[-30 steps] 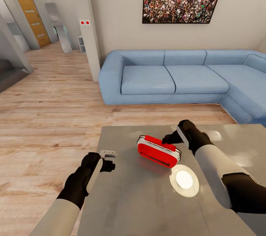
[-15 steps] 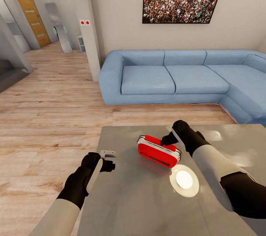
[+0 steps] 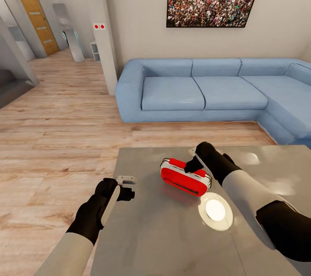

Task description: Turn on the radio receiver that's on the table in the living room.

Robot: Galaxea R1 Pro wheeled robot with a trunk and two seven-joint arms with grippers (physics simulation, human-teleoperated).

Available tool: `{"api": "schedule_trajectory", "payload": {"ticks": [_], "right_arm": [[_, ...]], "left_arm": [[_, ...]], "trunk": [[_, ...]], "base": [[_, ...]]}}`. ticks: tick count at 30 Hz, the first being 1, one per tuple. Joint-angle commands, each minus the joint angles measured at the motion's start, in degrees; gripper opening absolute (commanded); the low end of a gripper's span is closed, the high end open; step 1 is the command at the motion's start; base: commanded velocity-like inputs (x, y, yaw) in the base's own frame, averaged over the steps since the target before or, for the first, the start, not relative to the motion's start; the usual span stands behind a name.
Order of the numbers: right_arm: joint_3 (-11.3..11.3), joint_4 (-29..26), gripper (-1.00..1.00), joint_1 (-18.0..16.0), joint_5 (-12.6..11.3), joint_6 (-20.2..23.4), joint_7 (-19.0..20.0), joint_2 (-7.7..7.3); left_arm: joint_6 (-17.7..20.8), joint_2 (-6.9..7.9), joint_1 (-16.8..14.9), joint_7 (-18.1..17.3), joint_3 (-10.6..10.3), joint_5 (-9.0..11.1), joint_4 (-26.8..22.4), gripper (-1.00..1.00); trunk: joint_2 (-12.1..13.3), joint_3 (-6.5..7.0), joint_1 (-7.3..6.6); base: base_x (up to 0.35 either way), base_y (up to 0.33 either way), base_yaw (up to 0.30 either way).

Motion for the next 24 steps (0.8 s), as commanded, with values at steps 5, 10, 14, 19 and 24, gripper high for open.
{"api": "schedule_trajectory", "payload": {"ticks": [5, 10, 14, 19, 24], "right_arm": [[1.25, -0.71, 1.0, -0.04, 0.09, -0.02, 1.96, 0.01], [1.87, -1.22, 1.0, -0.01, 0.16, -0.01, 2.7, 1.1], [1.89, -1.31, 1.0, -0.01, 0.18, -0.02, 2.76, 1.37], [2.71, -1.86, 1.0, 0.01, 0.24, 0.0, 2.78, 1.48], [3.41, -2.34, 1.0, 0.02, 0.25, 0.04, 2.78, 1.47]], "left_arm": [[0.03, 0.0, 0.0, 0.0, 0.0, 0.0, 0.0, 1.0], [-0.01, 0.0, 0.0, 0.0, 0.0, 0.0, 0.0, 1.0], [-0.01, 0.0, 0.0, 0.0, 0.0, 0.0, 0.0, 1.0], [-0.01, 0.0, 0.0, 0.0, 0.0, 0.0, 0.01, 1.0], [-0.01, 0.0, 0.0, 0.0, 0.0, 0.0, 0.0, 1.0]], "trunk": [[0.0, 0.0, 0.0], [0.0, 0.0, 0.0], [0.0, 0.0, 0.0], [0.0, 0.0, 0.0], [0.0, 0.0, 0.0]], "base": [[0.0, 0.0, 0.0], [0.0, 0.0, 0.0], [0.0, 0.0, 0.0], [0.0, 0.0, 0.0], [0.0, 0.0, 0.0]]}}
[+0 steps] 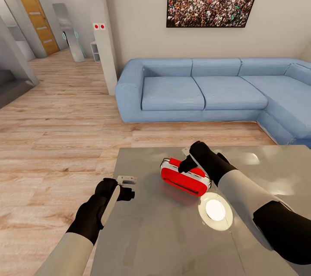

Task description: Turn on the radio receiver that's on the table in the living room.

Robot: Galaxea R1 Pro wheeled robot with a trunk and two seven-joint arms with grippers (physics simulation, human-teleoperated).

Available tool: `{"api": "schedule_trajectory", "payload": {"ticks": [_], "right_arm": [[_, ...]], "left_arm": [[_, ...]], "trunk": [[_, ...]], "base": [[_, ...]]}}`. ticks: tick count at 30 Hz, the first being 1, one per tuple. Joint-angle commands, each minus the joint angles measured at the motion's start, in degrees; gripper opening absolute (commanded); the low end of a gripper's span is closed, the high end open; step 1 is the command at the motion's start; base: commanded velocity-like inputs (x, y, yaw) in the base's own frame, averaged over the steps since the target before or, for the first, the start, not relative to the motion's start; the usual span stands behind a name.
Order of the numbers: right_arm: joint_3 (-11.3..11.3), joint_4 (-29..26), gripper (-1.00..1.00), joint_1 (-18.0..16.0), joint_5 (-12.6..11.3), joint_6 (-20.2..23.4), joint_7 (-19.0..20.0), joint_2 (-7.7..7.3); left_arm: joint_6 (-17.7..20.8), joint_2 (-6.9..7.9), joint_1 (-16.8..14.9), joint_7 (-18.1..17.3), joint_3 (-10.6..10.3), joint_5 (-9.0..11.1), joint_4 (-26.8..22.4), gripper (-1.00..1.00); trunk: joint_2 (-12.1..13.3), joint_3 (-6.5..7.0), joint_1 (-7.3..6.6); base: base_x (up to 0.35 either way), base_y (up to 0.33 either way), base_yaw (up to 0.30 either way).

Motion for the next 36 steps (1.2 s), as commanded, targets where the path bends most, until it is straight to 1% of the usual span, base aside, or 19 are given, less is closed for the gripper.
{"api": "schedule_trajectory", "payload": {"ticks": [1, 9, 14, 15, 21, 36], "right_arm": [[0.05, -0.04, 1.0, 0.0, 0.01, 0.0, 0.0, -0.01], [0.24, -0.27, 1.0, 0.01, 0.24, 0.02, -0.01, -0.13], [0.25, -0.39, 1.0, 0.01, 1.69, 0.02, -0.01, -0.32], [0.25, -0.64, 1.0, 0.01, 2.36, 0.02, 0.0, -0.38], [0.21, -1.92, 1.0, -0.02, 4.27, 0.08, 0.0, -0.6], [0.17, -2.31, 1.0, 0.01, 4.91, 0.1, -0.06, -0.72]], "left_arm": [[0.0, 0.0, 0.0, 0.0, 0.0, 0.0, 0.0, 1.0], [0.02, 0.0, 0.0, 0.0, 0.0, 0.0, 0.0, 1.0], [0.0, 0.0, 0.0, 0.0, 0.0, 0.0, 0.05, 1.0], [0.0, 0.0, 0.0, 0.0, 0.0, 0.0, 0.03, 1.0], [0.0, 0.0, 0.0, 0.0, 0.0, 0.0, 0.0, 1.0], [0.0, 0.0, 0.0, 0.0, 0.0, 0.0, 0.0, 1.0]], "trunk": [[0.0, 0.0, 0.0], [0.0, 0.0, 0.0], [0.0, 0.0, 0.0], [0.0, 0.0, 0.0], [0.0, 0.0, 0.0], [0.0, 0.0, 0.0]], "base": [[0.0, 0.0, 0.0], [0.0, 0.0, 0.0], [0.0, 0.0, 0.0], [0.0, 0.0, 0.0], [0.0, 0.0, 0.0], [0.0, 0.0, 0.0]]}}
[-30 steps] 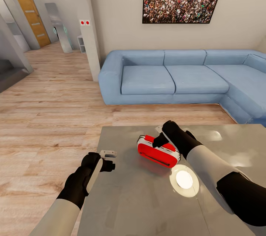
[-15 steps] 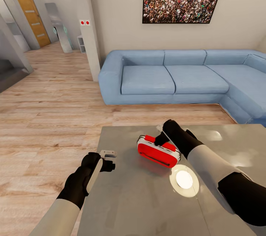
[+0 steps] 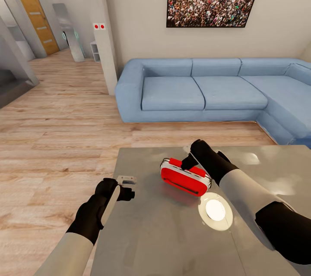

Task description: Turn on the radio receiver that's on the table in the living room.

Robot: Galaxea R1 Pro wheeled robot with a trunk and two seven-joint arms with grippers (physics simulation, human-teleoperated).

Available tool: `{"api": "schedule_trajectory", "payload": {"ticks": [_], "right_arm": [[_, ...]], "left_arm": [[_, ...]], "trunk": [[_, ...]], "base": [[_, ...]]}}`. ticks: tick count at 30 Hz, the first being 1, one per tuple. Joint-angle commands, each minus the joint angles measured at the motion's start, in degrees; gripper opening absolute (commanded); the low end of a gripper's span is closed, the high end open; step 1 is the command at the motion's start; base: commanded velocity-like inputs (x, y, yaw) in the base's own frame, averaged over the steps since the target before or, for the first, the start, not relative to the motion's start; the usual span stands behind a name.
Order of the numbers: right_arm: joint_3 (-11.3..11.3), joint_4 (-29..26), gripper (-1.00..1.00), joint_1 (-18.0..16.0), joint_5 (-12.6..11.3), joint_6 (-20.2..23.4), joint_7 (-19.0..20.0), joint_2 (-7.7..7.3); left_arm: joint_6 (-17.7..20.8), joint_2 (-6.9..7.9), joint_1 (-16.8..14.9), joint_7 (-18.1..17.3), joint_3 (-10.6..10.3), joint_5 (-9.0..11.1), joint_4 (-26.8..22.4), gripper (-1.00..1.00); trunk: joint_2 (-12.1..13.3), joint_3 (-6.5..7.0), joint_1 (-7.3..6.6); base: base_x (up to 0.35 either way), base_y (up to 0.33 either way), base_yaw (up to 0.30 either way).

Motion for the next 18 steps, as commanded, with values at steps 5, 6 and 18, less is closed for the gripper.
{"api": "schedule_trajectory", "payload": {"ticks": [5, 6, 18], "right_arm": [[0.0, 0.0, 1.0, 0.0, 0.03, 0.0, 0.02, -0.03], [0.0, 0.0, 1.0, 0.0, 0.03, 0.0, 0.02, -0.03], [0.0, -0.01, 1.0, -0.01, -0.05, 0.0, 0.04, -0.04]], "left_arm": [[0.0, 0.0, 0.0, 0.0, 0.0, 0.0, 0.0, 1.0], [0.02, 0.0, 0.0, 0.0, 0.0, 0.0, 0.0, 1.0], [0.01, 0.01, 0.0, 0.0, 0.0, 0.0, 0.0, 1.0]], "trunk": [[0.0, 0.0, 0.0], [0.0, -0.01, 0.0], [0.0, -0.65, 0.0]], "base": [[0.0, 0.0, 0.0], [0.0, 0.0, 0.0], [0.0, 0.0, 0.0]]}}
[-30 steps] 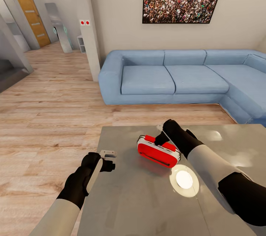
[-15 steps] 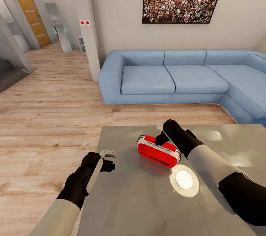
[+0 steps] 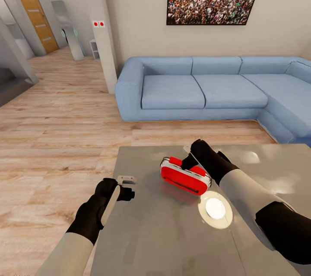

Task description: Turn on the radio receiver that's on the table in the living room.

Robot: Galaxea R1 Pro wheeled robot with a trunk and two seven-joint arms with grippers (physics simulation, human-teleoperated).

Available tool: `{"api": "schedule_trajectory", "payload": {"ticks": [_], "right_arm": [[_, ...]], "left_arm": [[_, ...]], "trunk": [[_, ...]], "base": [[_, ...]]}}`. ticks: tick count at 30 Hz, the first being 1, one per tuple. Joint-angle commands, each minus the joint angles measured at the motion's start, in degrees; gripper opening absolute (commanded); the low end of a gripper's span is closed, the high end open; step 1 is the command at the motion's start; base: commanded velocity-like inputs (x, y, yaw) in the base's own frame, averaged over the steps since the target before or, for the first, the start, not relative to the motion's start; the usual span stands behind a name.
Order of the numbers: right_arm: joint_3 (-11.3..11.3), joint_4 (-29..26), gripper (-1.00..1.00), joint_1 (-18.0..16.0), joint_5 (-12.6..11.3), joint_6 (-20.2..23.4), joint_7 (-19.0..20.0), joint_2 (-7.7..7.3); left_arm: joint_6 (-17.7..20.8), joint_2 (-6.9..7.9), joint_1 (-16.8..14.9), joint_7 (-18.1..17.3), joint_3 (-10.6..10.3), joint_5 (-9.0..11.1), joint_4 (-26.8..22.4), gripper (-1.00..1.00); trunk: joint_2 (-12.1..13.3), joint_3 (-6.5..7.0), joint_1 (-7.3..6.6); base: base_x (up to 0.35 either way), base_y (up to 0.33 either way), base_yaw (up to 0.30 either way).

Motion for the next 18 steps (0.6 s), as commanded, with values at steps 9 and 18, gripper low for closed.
{"api": "schedule_trajectory", "payload": {"ticks": [9, 18], "right_arm": [[0.0, 0.0, 1.0, 0.0, 0.0, 0.0, 0.01, 0.0], [0.0, 0.0, 1.0, 0.01, 0.0, 0.0, 0.02, 0.0]], "left_arm": [[-0.01, -0.01, 0.0, 0.0, 0.0, 0.0, 0.0, 1.0], [-0.01, -0.01, 0.0, 0.0, 0.0, 0.0, 0.07, 1.0]], "trunk": [[0.0, -0.8, 0.0], [0.0, -1.62, 0.0]], "base": [[0.0, 0.0, 0.0], [0.0, 0.0, 0.0]]}}
